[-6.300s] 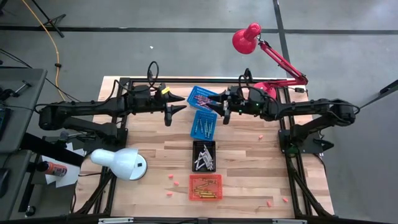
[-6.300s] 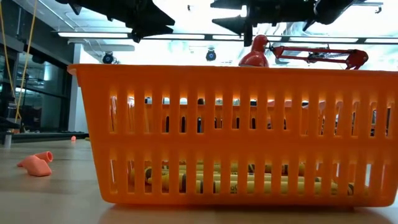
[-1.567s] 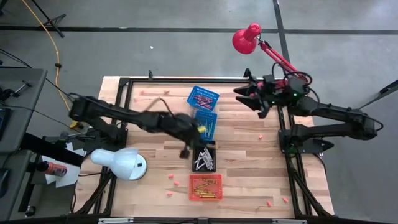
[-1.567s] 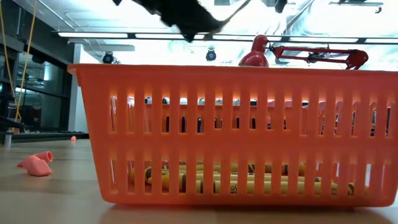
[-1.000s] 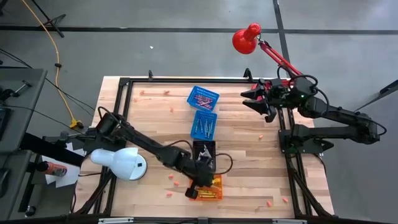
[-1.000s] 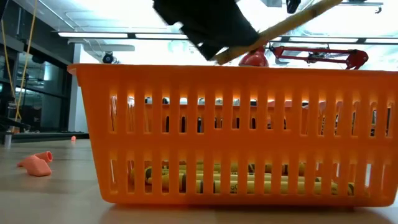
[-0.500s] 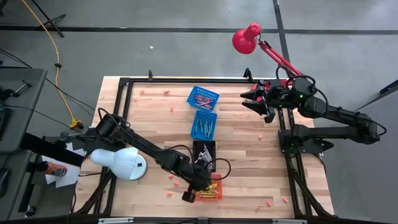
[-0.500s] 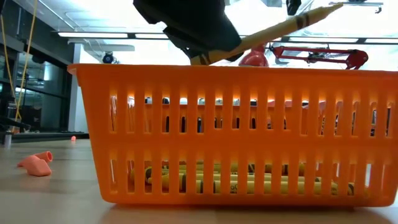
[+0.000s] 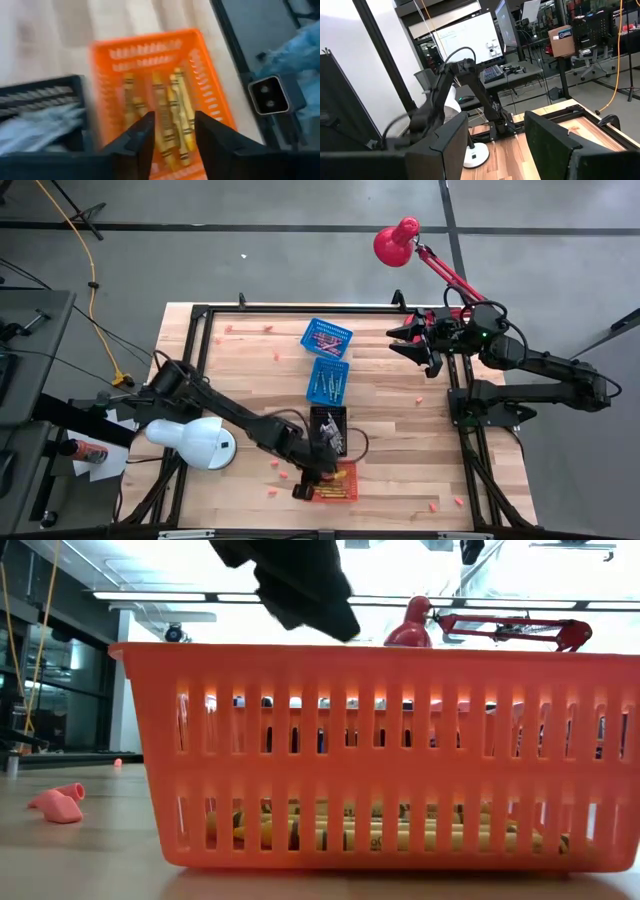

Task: Sort crayons
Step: Put the yellow crayon into the orange bin

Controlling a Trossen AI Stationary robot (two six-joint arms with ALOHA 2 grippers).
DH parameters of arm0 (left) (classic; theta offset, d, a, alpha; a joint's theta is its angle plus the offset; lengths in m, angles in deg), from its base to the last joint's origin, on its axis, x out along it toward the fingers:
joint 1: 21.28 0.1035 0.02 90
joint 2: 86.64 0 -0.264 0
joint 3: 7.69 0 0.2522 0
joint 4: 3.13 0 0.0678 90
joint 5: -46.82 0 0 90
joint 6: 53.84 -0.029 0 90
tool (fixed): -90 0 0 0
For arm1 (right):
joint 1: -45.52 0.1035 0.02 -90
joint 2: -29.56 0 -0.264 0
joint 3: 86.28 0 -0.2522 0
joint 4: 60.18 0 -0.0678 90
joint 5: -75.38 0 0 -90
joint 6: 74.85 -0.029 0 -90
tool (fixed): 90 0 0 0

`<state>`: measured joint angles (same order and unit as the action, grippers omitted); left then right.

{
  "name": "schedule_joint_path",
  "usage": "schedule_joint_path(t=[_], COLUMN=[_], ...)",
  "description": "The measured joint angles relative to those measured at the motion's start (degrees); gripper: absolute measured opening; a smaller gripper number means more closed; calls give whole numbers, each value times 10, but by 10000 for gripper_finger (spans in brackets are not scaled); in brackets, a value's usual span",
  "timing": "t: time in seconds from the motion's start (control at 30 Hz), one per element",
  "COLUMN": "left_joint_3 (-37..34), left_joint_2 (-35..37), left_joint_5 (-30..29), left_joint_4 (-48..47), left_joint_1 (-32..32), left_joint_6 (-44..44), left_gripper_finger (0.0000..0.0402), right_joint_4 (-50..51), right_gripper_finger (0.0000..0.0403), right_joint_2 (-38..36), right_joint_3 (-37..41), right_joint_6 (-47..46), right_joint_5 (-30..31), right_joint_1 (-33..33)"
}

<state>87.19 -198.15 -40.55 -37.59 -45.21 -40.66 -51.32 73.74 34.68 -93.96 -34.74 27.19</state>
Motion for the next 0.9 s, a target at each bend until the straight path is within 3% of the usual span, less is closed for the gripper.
schedule_joint_path(t=[0.2, 0.37, 0.47, 0.57, 0.9], left_joint_3=[16, 13, 9, -47, -358], left_joint_2=[105, 229, 284, 335, 449], left_joint_5=[-150, -287, -336, -323, -131], left_joint_4=[-112, -126, -125, -72, 292], left_joint_1=[43, 87, 111, 144, 252], left_joint_6=[-28, -6, -16, -32, 7], left_gripper_finger=[161, 166, 165, 164, 164], right_joint_4=[0, 0, -2, -5, -46], right_gripper_finger=[188, 188, 188, 188, 188], right_joint_2=[1, 5, 14, 27, 102], right_joint_3=[0, 0, 0, 0, 0], right_joint_6=[1, 1, 0, -4, -40], right_joint_5=[0, 0, 2, 4, 4], right_joint_1=[0, 0, 0, 0, 2])
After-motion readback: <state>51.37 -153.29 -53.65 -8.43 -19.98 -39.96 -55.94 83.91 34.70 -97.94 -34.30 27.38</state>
